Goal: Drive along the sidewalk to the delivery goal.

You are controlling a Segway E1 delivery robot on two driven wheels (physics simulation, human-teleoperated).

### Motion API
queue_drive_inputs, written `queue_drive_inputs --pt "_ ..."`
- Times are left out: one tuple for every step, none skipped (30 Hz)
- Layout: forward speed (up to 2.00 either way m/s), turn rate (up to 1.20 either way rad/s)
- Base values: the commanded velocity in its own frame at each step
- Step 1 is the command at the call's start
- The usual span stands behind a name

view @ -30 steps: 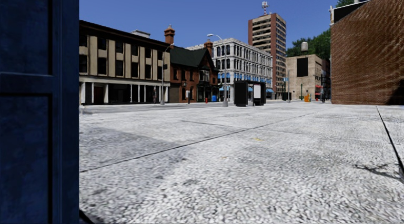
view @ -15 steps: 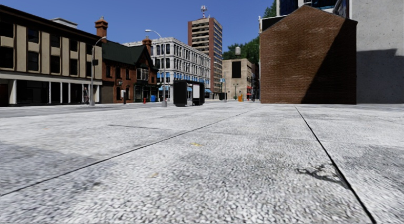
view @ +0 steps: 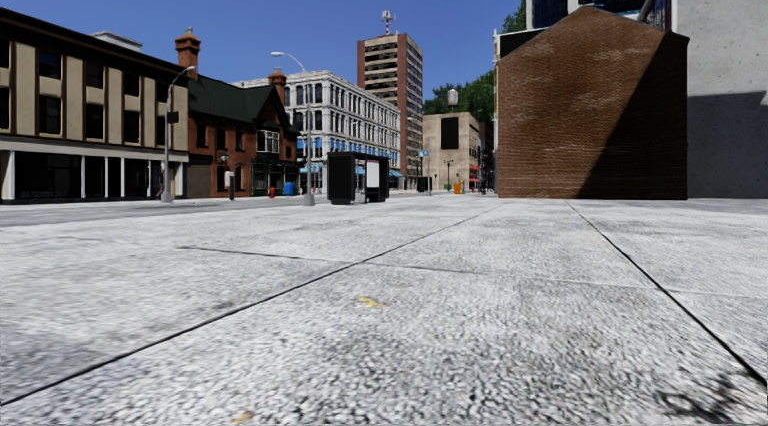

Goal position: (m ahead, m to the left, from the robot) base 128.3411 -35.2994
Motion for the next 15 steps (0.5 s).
queue_drive_inputs --pt "2.00 0.00" --pt "2.00 0.00" --pt "2.00 0.00" --pt "2.00 0.00" --pt "2.00 0.00" --pt "2.00 0.00" --pt "2.00 0.00" --pt "2.00 0.00" --pt "2.00 0.00" --pt "2.00 0.00" --pt "2.00 0.00" --pt "2.00 0.00" --pt "2.00 0.00" --pt "2.00 0.00" --pt "2.00 0.00"
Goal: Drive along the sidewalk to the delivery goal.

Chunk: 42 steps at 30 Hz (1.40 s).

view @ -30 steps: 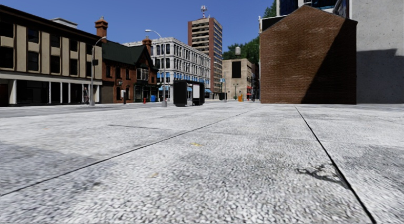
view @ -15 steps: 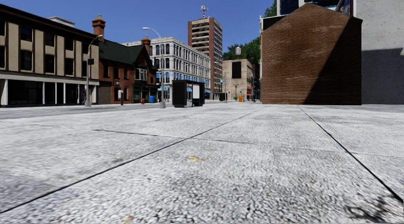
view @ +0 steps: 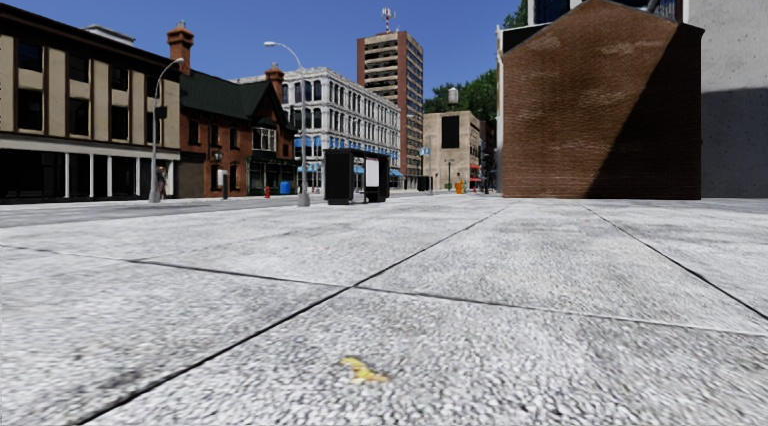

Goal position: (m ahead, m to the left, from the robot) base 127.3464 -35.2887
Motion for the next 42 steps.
queue_drive_inputs --pt "2.00 0.00" --pt "2.00 0.00" --pt "2.00 0.00" --pt "2.00 0.00" --pt "2.00 0.00" --pt "2.00 0.00" --pt "2.00 0.00" --pt "2.00 0.00" --pt "2.00 0.00" --pt "2.00 0.00" --pt "2.00 0.00" --pt "2.00 0.02" --pt "2.00 0.05" --pt "2.00 0.05" --pt "2.00 0.06" --pt "2.00 0.06" --pt "2.00 0.06" --pt "2.00 0.06" --pt "2.00 0.06" --pt "2.00 0.05" --pt "2.00 0.00" --pt "2.00 0.00" --pt "2.00 0.00" --pt "2.00 0.00" --pt "2.00 0.00" --pt "2.00 0.00" --pt "2.00 0.00" --pt "2.00 0.00" --pt "2.00 0.00" --pt "2.00 0.00" --pt "2.00 0.00" --pt "2.00 0.00" --pt "2.00 0.00" --pt "2.00 0.00" --pt "2.00 0.00" --pt "2.00 0.00" --pt "2.00 0.00" --pt "2.00 0.00" --pt "2.00 0.00" --pt "2.00 0.00" --pt "2.00 0.00" --pt "2.00 0.00"
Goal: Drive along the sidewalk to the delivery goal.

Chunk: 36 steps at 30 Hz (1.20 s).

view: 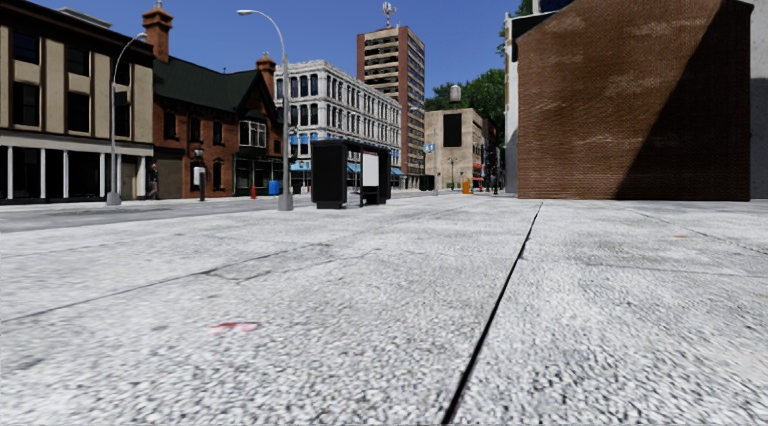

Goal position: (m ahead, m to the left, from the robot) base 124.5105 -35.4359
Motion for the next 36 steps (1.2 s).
queue_drive_inputs --pt "2.00 0.00" --pt "2.00 0.00" --pt "2.00 0.00" --pt "2.00 0.00" --pt "2.00 0.00" --pt "2.00 0.00" --pt "2.00 0.00" --pt "2.00 0.00" --pt "2.00 0.00" --pt "2.00 0.00" --pt "2.00 0.00" --pt "2.00 0.00" --pt "2.00 0.00" --pt "2.00 0.00" --pt "2.00 0.00" --pt "2.00 0.00" --pt "2.00 0.00" --pt "2.00 0.00" --pt "2.00 0.00" --pt "2.00 0.00" --pt "2.00 0.00" --pt "2.00 0.00" --pt "2.00 0.00" --pt "2.00 0.00" --pt "2.00 0.00" --pt "2.00 0.00" --pt "2.00 0.00" --pt "2.00 0.00" --pt "2.00 0.00" --pt "2.00 0.00" --pt "2.00 0.00" --pt "2.00 0.00" --pt "2.00 0.00" --pt "2.00 0.00" --pt "2.00 0.00" --pt "2.00 0.00"
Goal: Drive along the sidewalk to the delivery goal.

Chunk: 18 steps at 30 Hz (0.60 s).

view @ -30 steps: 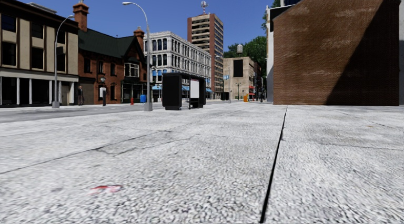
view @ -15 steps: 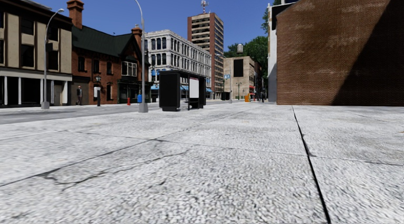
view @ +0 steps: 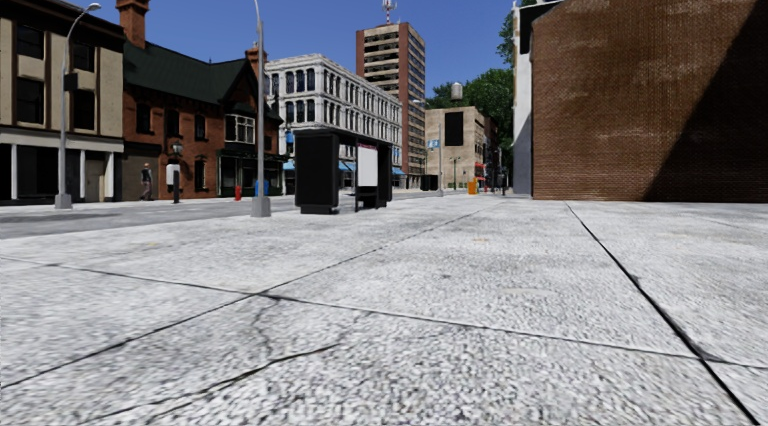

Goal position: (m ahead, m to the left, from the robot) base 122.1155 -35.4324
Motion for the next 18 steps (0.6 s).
queue_drive_inputs --pt "2.00 0.00" --pt "2.00 0.00" --pt "2.00 0.00" --pt "2.00 0.00" --pt "2.00 0.00" --pt "2.00 0.00" --pt "2.00 0.00" --pt "2.00 0.00" --pt "2.00 0.00" --pt "2.00 0.00" --pt "2.00 0.00" --pt "2.00 0.00" --pt "2.00 0.00" --pt "2.00 0.00" --pt "2.00 0.00" --pt "2.00 0.00" --pt "2.00 0.00" --pt "2.00 0.00"
